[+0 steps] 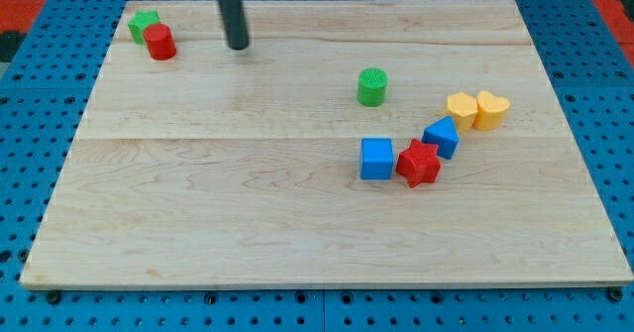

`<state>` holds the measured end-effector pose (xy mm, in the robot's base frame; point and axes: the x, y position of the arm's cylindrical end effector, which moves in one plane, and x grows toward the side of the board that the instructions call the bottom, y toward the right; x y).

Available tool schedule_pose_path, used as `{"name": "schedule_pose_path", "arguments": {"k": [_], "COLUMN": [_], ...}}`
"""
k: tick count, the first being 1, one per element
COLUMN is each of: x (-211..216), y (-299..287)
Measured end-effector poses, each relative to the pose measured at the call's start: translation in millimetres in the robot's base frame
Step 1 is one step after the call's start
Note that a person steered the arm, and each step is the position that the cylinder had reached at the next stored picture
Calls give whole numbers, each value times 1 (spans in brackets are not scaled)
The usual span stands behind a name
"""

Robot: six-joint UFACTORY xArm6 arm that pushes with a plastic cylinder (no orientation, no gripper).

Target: Slide the green circle towards the left

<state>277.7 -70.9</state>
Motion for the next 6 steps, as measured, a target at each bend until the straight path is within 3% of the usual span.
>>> {"name": "schedule_pose_path", "arguments": {"k": [1, 2, 3, 4, 6], "x": [-9, 12, 62, 87, 78], "y": [127, 248, 235, 174, 24]}}
